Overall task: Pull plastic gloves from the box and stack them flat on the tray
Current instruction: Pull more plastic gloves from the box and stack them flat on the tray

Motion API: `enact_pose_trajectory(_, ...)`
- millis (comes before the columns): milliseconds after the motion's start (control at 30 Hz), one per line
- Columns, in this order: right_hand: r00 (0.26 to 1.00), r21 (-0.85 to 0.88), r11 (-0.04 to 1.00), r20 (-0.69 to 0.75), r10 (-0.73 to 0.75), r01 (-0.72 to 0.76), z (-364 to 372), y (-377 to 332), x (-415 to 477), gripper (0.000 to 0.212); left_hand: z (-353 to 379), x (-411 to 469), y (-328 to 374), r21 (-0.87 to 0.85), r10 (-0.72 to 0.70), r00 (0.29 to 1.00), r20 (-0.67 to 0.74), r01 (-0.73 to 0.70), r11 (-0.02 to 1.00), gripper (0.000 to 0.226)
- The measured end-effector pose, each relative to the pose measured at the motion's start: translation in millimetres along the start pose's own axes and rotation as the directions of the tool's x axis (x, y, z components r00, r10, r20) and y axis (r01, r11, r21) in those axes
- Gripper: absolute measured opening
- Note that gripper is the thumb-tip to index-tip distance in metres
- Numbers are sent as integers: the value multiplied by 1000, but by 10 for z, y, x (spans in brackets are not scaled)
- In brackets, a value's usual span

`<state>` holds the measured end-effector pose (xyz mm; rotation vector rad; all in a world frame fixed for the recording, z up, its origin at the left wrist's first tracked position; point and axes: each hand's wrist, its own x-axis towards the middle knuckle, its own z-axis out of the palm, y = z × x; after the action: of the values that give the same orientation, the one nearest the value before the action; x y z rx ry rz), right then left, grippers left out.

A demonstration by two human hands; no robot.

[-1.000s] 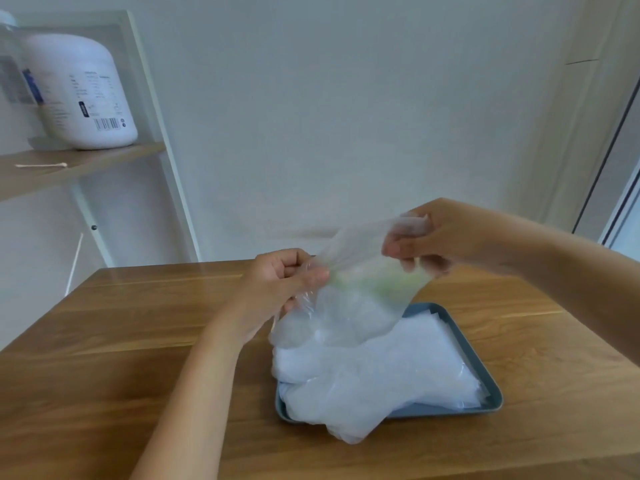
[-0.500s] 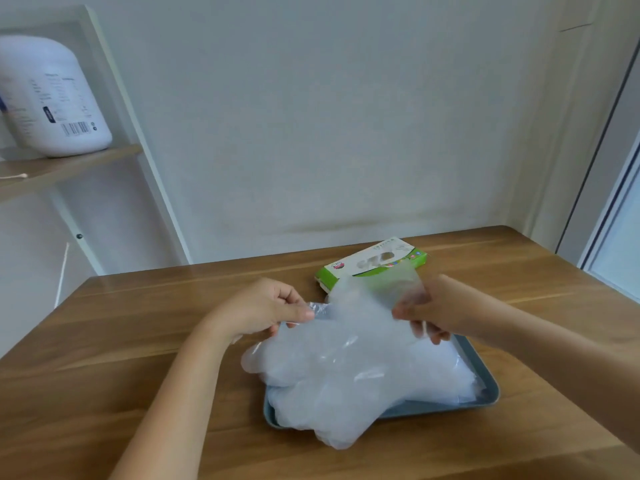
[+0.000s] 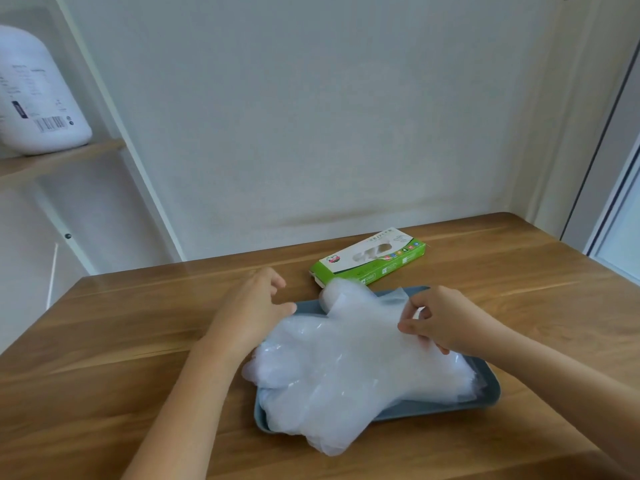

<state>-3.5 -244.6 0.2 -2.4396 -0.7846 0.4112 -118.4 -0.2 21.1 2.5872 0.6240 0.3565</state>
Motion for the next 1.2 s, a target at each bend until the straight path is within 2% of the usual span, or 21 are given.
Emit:
enact_pose_trajectory(67,1000,-3,1000,-23,-9,9,-6,23,-13,13,64,-63,146,-102,175,984,-38,-178,979,19)
enact_pose_trajectory(133,999,7,1000,-37,-6,7,0,47,-33,14,176,-140,288,-165,324,944,55,-311,936,12)
enact_pose_trajectory(200,999,28,1000,-39,7,-6,10,75,-48,14,288,-198,356,-148,390,897,208,-365,919,21)
enact_pose_trajectory(267,1000,62,998,-22,22,-20,-8,109,-52,15,362,-231,354,-107,379,852,362,-366,924,42)
enact_pose_trajectory(333,999,176,983,19,39,-42,-78,116,-49,14,400,-238,330,-85,379,817,435,-382,920,54)
enact_pose_trajectory(433,997,271,961,56,47,-60,-210,62,86,34,420,-242,309,-80,402,804,439,-411,908,58)
enact_pose_trajectory(567,972,176,984,234,-26,-16,-316,-60,395,59,445,-275,298,-71,416,811,411,-427,902,61)
enact_pose_trajectory(600,959,150,989,281,-44,1,-324,-90,457,59,445,-288,296,-54,414,815,405,-430,901,61)
enact_pose_trajectory(733,898,160,980,404,-173,117,-342,-212,613,37,432,-318,308,56,422,829,366,-472,880,59)
enact_pose_trajectory(833,834,36,960,487,-259,277,-325,-344,650,14,406,-325,334,89,420,831,366,-481,872,56)
enact_pose_trajectory(900,793,-31,930,532,-296,367,-282,-411,659,19,390,-329,349,108,413,834,367,-479,871,55)
enact_pose_trajectory(1033,808,-44,909,477,-346,415,-196,-374,721,42,380,-330,356,151,366,855,368,-443,883,56)
enact_pose_trajectory(1200,838,-3,921,417,-353,389,-189,-266,694,61,392,-325,283,158,267,856,444,-367,917,57)
